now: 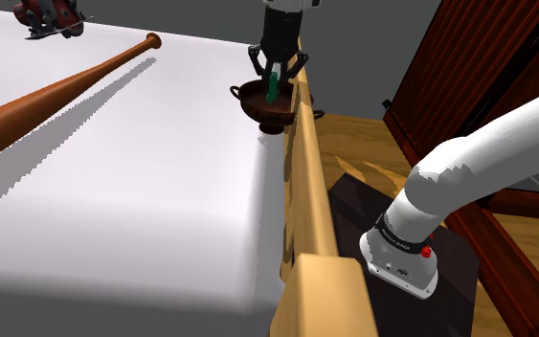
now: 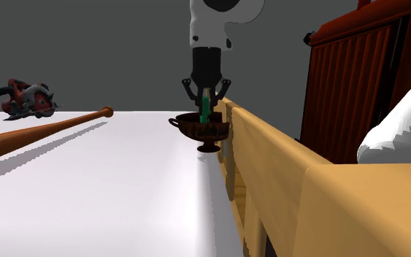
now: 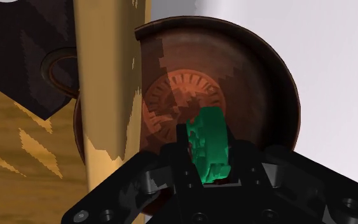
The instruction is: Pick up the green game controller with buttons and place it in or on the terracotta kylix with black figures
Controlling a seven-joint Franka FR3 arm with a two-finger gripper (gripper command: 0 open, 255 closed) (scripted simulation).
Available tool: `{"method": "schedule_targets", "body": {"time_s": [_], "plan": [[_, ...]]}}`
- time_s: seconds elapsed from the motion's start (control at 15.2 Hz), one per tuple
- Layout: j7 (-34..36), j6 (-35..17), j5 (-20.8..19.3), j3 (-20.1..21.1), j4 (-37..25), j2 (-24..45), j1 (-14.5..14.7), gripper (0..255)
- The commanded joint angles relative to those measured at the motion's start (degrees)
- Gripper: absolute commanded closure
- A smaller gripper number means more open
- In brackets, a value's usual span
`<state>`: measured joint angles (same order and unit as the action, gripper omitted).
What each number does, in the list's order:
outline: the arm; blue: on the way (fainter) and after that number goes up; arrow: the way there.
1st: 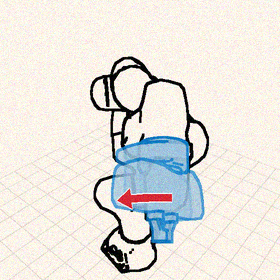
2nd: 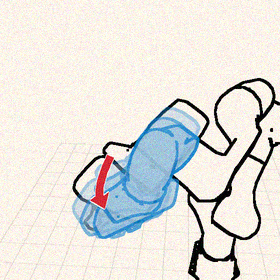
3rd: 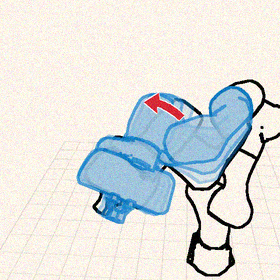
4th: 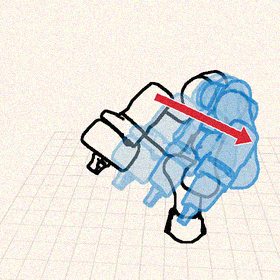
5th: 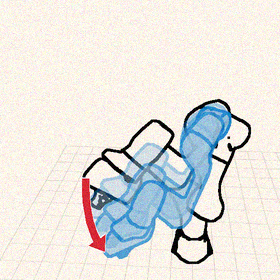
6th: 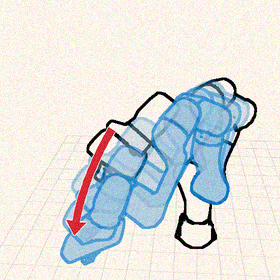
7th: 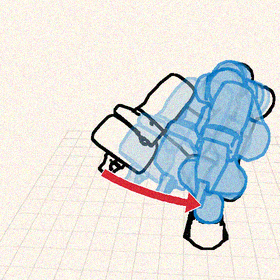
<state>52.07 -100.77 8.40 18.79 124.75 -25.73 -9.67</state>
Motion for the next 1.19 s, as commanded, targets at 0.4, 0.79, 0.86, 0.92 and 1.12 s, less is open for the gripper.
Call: {"method": "schedule_targets", "body": {"time_s": [0.4, 0.79, 0.86, 0.92, 1.12], "plan": [[0.0, -0.1, 0.0, 0.0, 0.1, 0.0, 0.0, 0], [0.2, 5.6, -0.5, -0.5, -6.1, 0.5, -0.3, 0], [0.3, 7.1, -0.6, -0.6, -7.8, 0.7, -0.3, 0], [0.3, 7.1, -0.6, -0.6, -7.8, 0.7, -0.3, 0], [0.3, 7.1, -0.6, -0.6, -7.8, 0.7, -0.3, 0]]}}
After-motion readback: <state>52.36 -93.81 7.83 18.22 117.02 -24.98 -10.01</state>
